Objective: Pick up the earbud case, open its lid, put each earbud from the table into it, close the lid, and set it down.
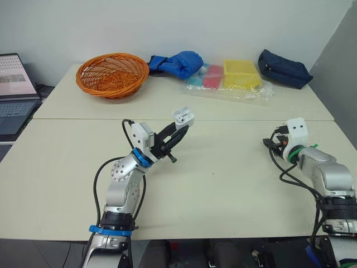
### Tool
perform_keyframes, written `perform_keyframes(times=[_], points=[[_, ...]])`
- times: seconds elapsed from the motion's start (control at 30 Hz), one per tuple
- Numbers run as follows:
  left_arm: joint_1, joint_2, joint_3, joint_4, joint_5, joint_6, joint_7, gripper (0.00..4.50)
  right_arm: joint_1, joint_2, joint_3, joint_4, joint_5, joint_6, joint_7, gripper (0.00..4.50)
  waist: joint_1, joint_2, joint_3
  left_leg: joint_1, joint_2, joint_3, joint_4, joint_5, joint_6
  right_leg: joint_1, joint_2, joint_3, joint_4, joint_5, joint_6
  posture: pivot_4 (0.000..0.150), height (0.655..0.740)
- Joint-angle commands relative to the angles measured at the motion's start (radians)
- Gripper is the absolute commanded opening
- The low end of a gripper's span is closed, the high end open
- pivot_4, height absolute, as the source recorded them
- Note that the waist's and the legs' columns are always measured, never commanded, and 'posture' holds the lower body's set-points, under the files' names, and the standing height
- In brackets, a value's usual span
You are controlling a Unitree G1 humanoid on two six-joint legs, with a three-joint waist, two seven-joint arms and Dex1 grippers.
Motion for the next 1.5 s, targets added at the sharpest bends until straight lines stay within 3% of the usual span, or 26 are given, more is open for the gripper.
perform_keyframes(times=[0.03, 1.07, 1.17, 1.3, 1.33, 1.5], points=[[-0.017, 0.004, -0.007, -0.061, -0.003, 0.0, 0.011, 0.74, -0.006, 0.02, -0.049, -0.007, -0.022, -0.036, -0.064, 2.54, 0.001, 0.0, 0.0, 0.0, 0.0, 0.0, 0.0, 0.0, 0.0, 0.0, 0.0, 0.0, 0.0, 0.0, 0.0, 0.15, 0.74], [-0.035, 0.005, -0.023, -0.079, -0.001, 0.03, 0.032, 0.74, -0.077, 0.149, -0.049, 0.177, -0.07, -0.058, -0.146, 2.54, -0.004, 0.0, 0.0, 0.006, 0.0, 0.002, 0.001, 0.0, 0.0, 0.002, 0.001, 0.003, 0.004, 0.001, 0.001, 0.15, 0.74], [-0.034, 0.007, -0.022, -0.081, -0.002, 0.032, 0.033, 0.74, -0.069, 0.167, -0.07, 0.159, -0.057, -0.02, -0.159, 1.98, -0.004, 0.0, 0.0, 0.006, 0.0, 0.002, 0.001, 0.0, 0.0, 0.002, 0.001, 0.002, 0.004, 0.001, 0.001, 0.15, 0.74], [-0.036, 0.005, -0.023, -0.083, -0.002, 0.034, 0.035, 0.74, -0.058, 0.175, -0.067, 0.134, -0.062, -0.005, -0.158, 0.58, -0.002, 0.0, 0.0, 0.006, 0.0, 0.002, 0.001, 0.0, 0.0, 0.002, 0.001, 0.002, 0.004, 0.001, 0.001, 0.15, 0.74], [-0.037, 0.005, -0.024, -0.084, -0.003, 0.035, 0.036, 0.74, -0.056, 0.175, -0.064, 0.13, -0.065, -0.005, -0.156, 0.4, -0.001, 0.0, 0.0, 0.006, 0.0, 0.002, 0.001, 0.0, 0.0, 0.002, 0.001, 0.002, 0.004, 0.001, 0.001, 0.15, 0.74], [-0.043, 0.005, -0.022, -0.08, -0.004, 0.037, 0.035, 0.74, -0.026, 0.159, -0.041, 0.078, -0.069, 0.011, -0.114, 0.41, -0.001, 0.0, 0.0, 0.006, 0.0, 0.002, 0.0, 0.0, 0.0, 0.002, 0.001, 0.002, 0.003, 0.0, 0.0, 0.15, 0.74]])
